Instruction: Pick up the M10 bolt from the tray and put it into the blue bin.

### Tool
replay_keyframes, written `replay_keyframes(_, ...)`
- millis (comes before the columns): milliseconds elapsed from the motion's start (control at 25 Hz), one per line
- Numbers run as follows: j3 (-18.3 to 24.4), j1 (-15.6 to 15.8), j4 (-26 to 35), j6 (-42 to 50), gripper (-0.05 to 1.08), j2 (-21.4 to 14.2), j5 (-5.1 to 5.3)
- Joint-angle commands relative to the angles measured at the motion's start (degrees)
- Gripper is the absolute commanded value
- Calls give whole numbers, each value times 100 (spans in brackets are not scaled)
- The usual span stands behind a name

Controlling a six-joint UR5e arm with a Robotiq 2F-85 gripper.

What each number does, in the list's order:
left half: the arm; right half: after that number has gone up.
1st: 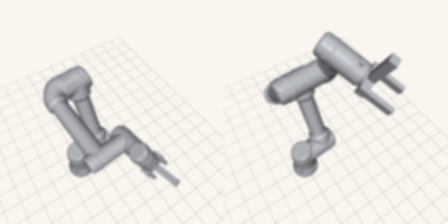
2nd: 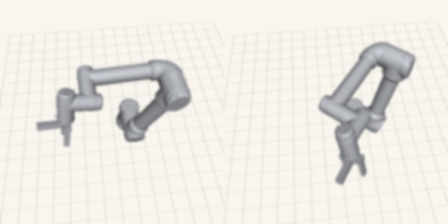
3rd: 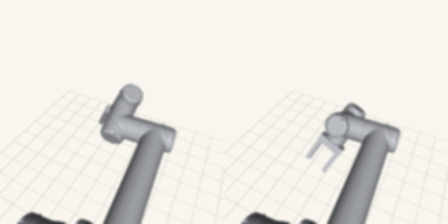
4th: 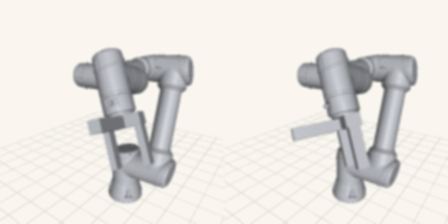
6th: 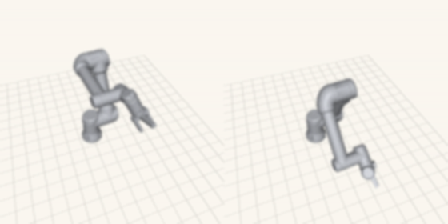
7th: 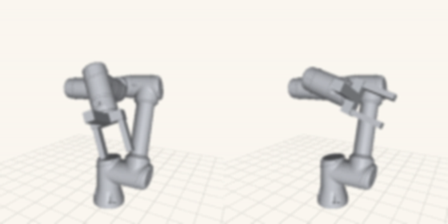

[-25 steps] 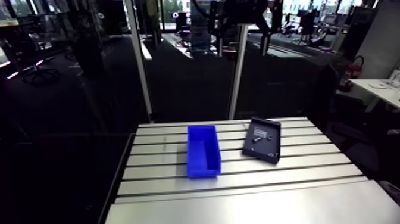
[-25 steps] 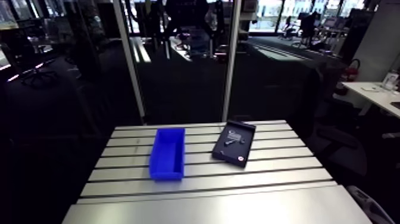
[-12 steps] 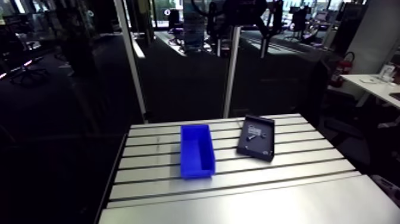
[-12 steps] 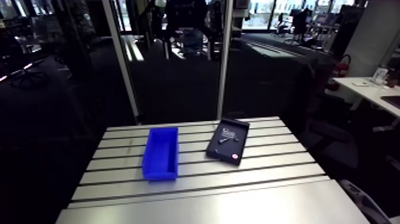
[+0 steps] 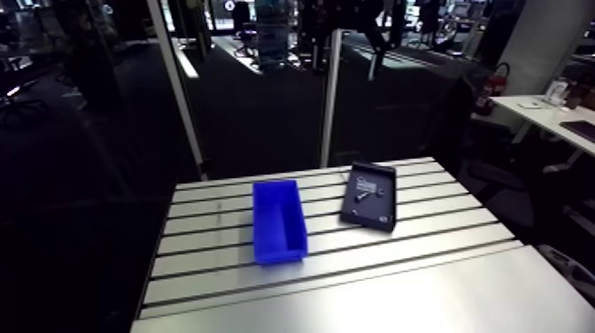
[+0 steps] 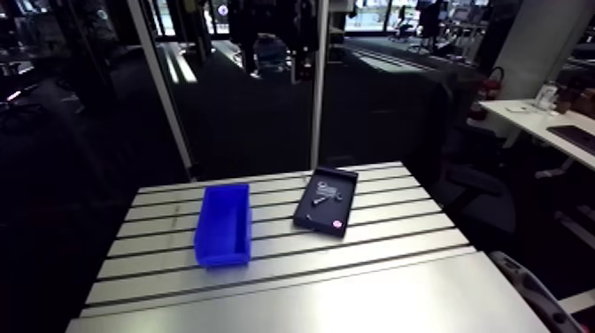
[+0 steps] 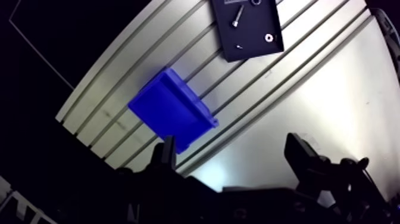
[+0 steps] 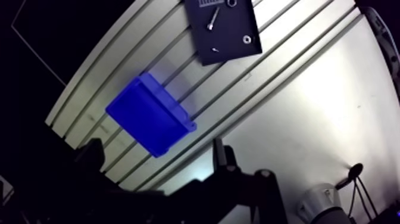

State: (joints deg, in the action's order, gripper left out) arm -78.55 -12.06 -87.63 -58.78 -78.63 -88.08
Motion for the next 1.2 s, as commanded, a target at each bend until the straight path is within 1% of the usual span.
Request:
replay_keyframes(40, -6, -332, -224, 504, 1, 406, 182)
replay_keyframes(120, -50, -412, -408, 627, 1, 494, 182)
replay_keyframes(240, -103, -412, -672, 654, 1, 590, 173)
replay_keyframes(280, -103, -403, -681, 671, 1, 626, 129)
replay_keyframes(400, -156, -412, -698, 671, 1, 652, 103)
replay_keyframes(520, -296, -420, -883, 698, 1, 670, 23)
replay_keyframes(640, -516, -420, -1024, 1041, 1, 670, 41)
replay_keyframes(760, -683, -429, -1076, 1190, 1, 678, 23)
replay_keyframes(800, -710, -438, -1120, 1208, 1, 687, -21)
replay_keyframes(840, -736, -447, -1199, 1208, 1, 713, -108)
replay_keyframes(880, -780, -464, -1270, 1225, 1, 757, -231)
replay_keyframes(960, -850, -456, -1410, 1252, 1, 766, -390)
replay_keyframes(1000, -877, -456, -1490, 1278, 1, 784, -407)
replay_keyframes(1120, -964, -464, -1604, 1304, 1, 863, -399)
replay_keyframes(1200, -1008, -526, -1648, 1313, 1, 863, -416)
